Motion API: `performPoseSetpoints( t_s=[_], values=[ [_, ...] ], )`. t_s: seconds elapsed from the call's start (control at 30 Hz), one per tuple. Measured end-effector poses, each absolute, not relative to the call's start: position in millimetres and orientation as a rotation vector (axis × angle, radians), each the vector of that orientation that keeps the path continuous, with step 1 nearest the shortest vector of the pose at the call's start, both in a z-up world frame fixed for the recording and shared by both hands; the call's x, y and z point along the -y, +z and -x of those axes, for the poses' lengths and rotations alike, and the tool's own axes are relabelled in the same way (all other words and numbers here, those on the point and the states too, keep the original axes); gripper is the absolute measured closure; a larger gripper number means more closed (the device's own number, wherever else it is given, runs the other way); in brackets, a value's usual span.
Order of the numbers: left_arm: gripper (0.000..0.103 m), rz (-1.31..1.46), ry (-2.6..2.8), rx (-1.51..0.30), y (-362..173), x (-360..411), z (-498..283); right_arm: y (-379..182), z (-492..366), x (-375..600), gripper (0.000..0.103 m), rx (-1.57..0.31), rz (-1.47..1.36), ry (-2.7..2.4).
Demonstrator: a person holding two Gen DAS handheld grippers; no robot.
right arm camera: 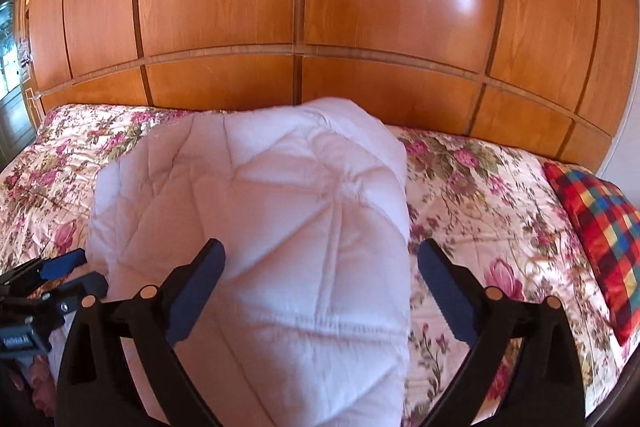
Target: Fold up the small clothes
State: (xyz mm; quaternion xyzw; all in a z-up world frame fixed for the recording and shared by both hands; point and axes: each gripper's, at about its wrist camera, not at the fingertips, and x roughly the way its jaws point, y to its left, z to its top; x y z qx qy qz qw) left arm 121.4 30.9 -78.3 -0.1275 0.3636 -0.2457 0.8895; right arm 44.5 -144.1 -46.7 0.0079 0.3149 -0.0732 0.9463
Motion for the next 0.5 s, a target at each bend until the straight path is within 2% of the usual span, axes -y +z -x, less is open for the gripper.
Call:
performPoseSetpoints(
  t_s=[0.1, 0.27, 0.5],
  values=[
    [0.015, 0.263, -0.513, -0.778, -82.9, -34.4, -118.7, -50.7, -34.4, 147.6, 0.004, -0.659, -0.054, -0.141],
    [0.014, 0.43, -0.584, -0.867, -102.5, -51.0, -120.2, -57.6, -21.3, 156.7, 0.002, -0.689, -0.154, -0.102],
    [0.014, 0.436, -0.662, -0.895, -104.8, -53.7, -117.8, -80.8, -1.4, 190.0, 0.002, -0.736, -0.377, -0.014]
  ],
)
